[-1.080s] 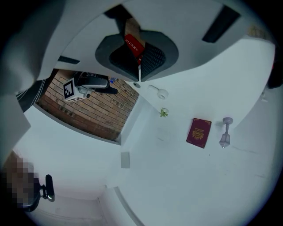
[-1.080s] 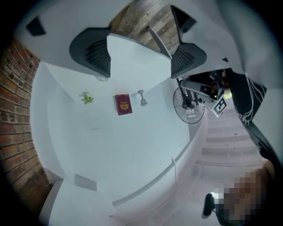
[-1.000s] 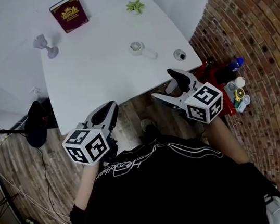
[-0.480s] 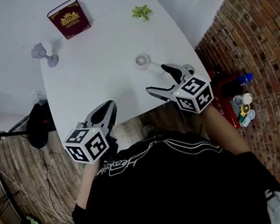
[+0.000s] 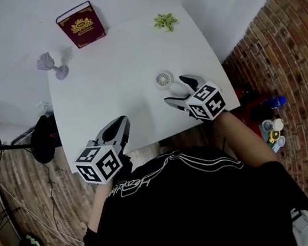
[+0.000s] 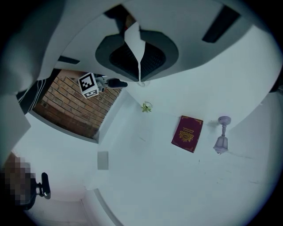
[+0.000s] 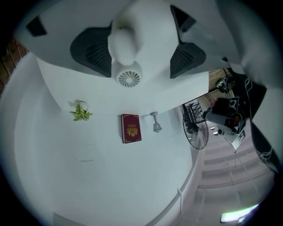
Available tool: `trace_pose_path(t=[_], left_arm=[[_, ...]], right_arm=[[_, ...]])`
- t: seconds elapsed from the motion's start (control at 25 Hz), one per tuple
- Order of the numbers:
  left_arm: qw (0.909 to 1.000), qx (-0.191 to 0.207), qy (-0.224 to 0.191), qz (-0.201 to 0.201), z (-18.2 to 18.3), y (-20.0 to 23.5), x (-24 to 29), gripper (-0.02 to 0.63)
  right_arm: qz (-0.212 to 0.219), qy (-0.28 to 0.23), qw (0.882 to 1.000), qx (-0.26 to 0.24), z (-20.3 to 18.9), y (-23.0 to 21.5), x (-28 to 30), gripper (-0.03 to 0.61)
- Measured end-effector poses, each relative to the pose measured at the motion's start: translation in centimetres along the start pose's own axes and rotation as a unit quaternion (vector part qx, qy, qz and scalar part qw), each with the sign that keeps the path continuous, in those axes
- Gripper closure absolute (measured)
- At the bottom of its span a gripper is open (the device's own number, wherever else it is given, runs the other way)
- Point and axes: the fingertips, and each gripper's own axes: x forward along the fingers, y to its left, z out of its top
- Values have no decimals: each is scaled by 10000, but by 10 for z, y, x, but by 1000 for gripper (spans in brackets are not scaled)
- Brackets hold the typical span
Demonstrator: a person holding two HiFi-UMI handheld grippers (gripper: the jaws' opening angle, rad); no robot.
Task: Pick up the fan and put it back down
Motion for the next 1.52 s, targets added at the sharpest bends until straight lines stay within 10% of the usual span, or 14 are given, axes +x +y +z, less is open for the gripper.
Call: trace_pose_path(t=[1.52], left_arm=[[9991,-136,-131,382,16,27,8,575]], right_arm=[[-181,958,9942,-448,-42,-42,54,383]])
